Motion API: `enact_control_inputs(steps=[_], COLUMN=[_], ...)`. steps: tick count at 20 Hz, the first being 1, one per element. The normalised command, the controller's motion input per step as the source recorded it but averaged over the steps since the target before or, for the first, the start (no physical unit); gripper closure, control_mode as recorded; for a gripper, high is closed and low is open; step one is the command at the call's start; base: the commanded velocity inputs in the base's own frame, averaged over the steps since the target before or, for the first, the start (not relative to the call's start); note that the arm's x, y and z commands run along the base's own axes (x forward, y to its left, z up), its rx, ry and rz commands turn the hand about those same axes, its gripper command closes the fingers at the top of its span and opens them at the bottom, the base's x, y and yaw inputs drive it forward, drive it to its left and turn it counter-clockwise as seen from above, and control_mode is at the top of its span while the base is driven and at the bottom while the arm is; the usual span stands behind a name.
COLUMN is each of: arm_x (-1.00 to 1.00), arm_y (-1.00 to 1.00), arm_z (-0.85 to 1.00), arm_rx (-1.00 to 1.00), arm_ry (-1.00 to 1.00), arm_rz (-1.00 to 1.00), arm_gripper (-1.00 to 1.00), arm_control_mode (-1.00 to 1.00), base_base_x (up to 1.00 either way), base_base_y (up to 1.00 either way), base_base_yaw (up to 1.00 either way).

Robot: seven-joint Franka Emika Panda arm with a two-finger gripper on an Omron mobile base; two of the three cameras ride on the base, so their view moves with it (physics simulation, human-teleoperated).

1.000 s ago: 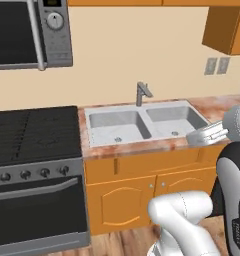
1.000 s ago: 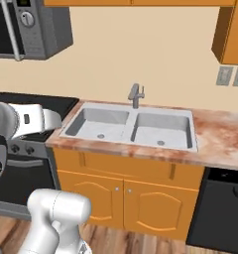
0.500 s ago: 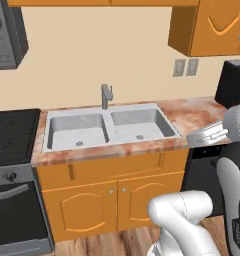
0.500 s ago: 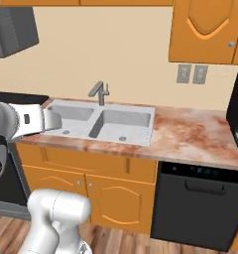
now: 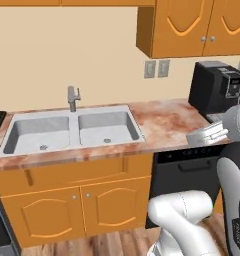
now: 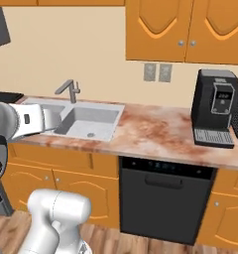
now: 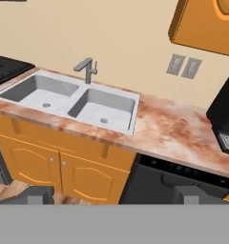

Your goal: Close all open cabinet doors.

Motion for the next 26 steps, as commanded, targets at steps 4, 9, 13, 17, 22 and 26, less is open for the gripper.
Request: enact_control_inputs(steps=[4,9,13,17,22,26], arm_x=[0.00,0.00,0.00,0.00,0.00,0.00], arm_y=[0.00,0.00,0.00,0.00,0.00,0.00], arm_z=[0.00,0.00,0.00,0.00,0.00,0.00], arm_rx=[0.00,0.00,0.00,0.00,0.00,0.00], arm_ry=[0.00,0.00,0.00,0.00,0.00,0.00], arm_rz=[0.00,0.00,0.00,0.00,0.00,0.00], arm_gripper=[-1.00,-1.00,-1.00,-1.00,-1.00,-1.00], arm_control_mode=[1.00,1.00,1.00,1.00,1.00,1.00], base_base_x=[0.00,0.00,0.00,0.00,0.04,0.09], base_base_y=[-0.75,-0.72,-0.72,-0.72,-0.71,-0.69], base_base_yaw=[0.00,0.00,0.00,0.00,0.00,0.00])
